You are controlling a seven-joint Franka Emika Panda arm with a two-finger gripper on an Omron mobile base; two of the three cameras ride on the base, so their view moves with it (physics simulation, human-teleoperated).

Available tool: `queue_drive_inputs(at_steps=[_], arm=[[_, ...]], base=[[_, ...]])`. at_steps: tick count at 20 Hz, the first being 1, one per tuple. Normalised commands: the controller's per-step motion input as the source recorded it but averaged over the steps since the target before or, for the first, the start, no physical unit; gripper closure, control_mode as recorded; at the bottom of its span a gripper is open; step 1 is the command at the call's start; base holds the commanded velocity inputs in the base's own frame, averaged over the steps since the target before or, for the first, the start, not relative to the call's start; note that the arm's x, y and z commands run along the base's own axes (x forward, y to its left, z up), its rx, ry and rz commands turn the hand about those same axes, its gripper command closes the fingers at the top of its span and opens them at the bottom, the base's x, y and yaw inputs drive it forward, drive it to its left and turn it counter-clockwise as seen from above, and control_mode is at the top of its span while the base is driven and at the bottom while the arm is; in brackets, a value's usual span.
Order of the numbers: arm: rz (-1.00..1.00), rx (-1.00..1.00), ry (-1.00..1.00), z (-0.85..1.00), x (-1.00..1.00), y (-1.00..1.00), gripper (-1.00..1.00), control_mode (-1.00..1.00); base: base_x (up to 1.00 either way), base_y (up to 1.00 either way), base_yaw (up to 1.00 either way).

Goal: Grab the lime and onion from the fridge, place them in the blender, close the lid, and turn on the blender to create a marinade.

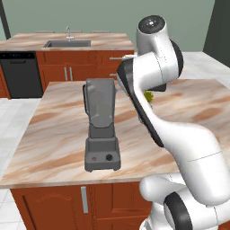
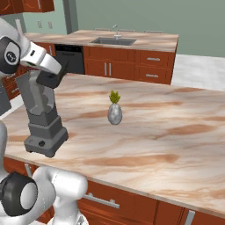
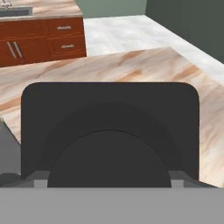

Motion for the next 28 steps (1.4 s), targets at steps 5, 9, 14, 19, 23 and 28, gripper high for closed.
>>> queue_drive_inputs(at_steps=[5,9,14,19,23,28], arm=[[0.00,-0.07,0.00,0.13,0.04,0.75,1.00,-1.00],[0.01,-0.02,0.00,0.00,0.10,0.59,1.00,-1.00],[0.00,0.00,0.04,0.05,0.17,0.51,1.00,-1.00],[0.00,0.00,0.11,0.11,0.18,0.44,1.00,-1.00],[0.00,0.00,0.07,0.00,0.21,0.28,1.00,-1.00],[0.05,0.00,0.01,-0.11,0.15,0.02,1.00,-1.00]], base=[[0.00,0.00,0.00],[0.00,0.00,0.00],[0.00,0.00,0.00],[0.00,0.00,0.00],[0.00,0.00,0.00],[0.00,0.00,0.00]])
